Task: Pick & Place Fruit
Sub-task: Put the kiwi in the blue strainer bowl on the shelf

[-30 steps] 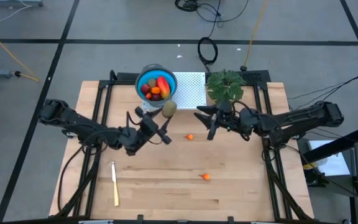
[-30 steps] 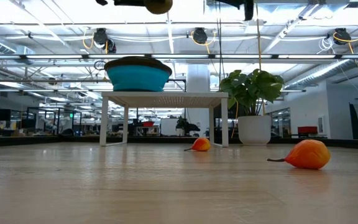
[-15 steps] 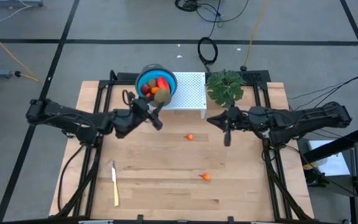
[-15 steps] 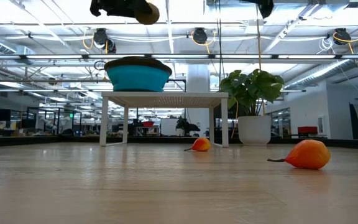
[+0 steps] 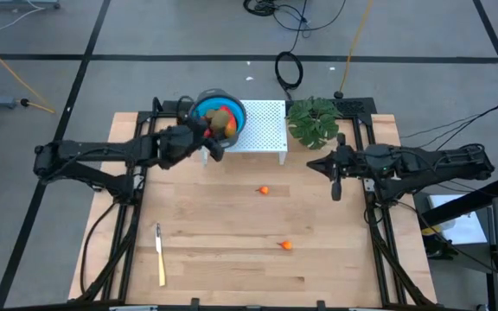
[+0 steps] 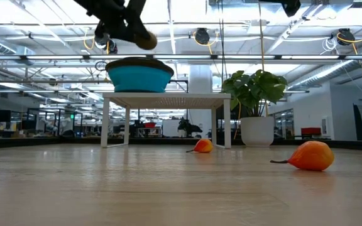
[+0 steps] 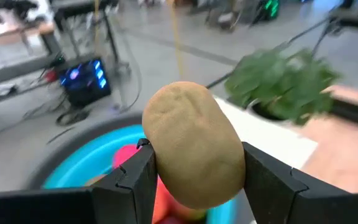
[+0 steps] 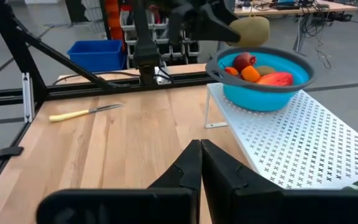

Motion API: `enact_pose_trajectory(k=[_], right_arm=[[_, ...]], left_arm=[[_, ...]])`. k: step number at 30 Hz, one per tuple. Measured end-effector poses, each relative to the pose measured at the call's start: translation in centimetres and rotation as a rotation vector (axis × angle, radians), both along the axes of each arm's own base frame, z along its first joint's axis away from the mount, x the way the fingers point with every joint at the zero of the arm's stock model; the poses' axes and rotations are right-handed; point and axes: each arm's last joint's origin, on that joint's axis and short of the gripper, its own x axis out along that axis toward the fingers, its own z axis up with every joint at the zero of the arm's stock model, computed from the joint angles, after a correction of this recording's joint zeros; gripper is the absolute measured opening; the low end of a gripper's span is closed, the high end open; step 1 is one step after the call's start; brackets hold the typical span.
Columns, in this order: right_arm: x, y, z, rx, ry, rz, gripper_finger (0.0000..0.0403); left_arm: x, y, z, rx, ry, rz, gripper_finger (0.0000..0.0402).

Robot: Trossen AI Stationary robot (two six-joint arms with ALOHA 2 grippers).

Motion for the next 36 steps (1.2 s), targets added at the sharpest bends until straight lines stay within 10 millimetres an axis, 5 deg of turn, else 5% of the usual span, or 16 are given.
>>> enact_pose_trajectory(k=[12,26,36], right_arm=[[-0.4,0.0,-0.3,0.002,0.032,-0.003,0.0004],[-1.8,-0.2,-0.4,-0.002,0.068,-0.003,0.0004],[-4.5,-0.6,-0.1,0.024,0.059,-0.011,0.0004]], left_arm=[[-2.6,4.8,4.3,-0.126,0.184,-0.089,0.0191],[-4.4,8.0,3.8,-0.188,0.228,-0.289,0.0191],[-2.6,9.9,1.5,-0.257,0.294,-0.31,0.0191]])
